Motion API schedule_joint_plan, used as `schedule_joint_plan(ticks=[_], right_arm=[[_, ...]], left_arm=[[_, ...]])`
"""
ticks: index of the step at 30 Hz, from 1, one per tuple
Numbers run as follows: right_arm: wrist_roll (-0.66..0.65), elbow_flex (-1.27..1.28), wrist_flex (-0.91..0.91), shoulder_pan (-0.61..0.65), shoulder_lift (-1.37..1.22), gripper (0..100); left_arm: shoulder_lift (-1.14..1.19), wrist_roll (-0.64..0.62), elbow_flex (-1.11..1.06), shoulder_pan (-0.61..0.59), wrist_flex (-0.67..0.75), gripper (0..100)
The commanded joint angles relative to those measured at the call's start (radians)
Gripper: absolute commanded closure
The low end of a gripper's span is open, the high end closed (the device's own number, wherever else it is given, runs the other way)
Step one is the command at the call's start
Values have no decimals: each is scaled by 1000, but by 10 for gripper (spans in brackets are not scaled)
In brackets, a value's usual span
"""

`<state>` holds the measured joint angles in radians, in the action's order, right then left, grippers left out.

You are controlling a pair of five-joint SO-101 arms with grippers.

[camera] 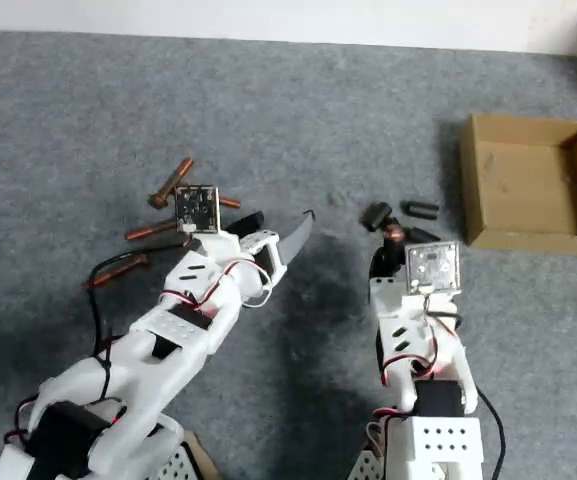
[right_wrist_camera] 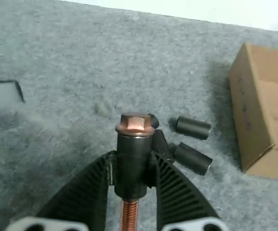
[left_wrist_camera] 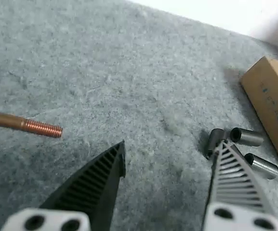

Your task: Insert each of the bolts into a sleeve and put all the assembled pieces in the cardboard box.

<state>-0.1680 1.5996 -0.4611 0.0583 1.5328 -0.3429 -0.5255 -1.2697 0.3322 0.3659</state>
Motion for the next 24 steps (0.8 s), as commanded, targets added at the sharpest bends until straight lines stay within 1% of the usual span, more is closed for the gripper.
schedule_joint_plan(ticks=[1,6,11,14,19,24], right_arm=[[-20,-156,-24,-30,-105,993],[-26,-355,-27,-107,-360,993],[-158,-549,-24,-134,-595,993],[-203,-671,-24,-150,-707,993],[-233,-843,-27,-203,-877,993],[-236,-986,-27,-289,-1064,993]], left_arm=[[-48,0,54,-12,-60,726],[-94,0,51,-12,-110,726],[-97,2,53,-13,-115,726],[-97,2,53,-13,-115,726],[-97,2,53,-13,-115,726],[-96,2,53,-13,-115,726]])
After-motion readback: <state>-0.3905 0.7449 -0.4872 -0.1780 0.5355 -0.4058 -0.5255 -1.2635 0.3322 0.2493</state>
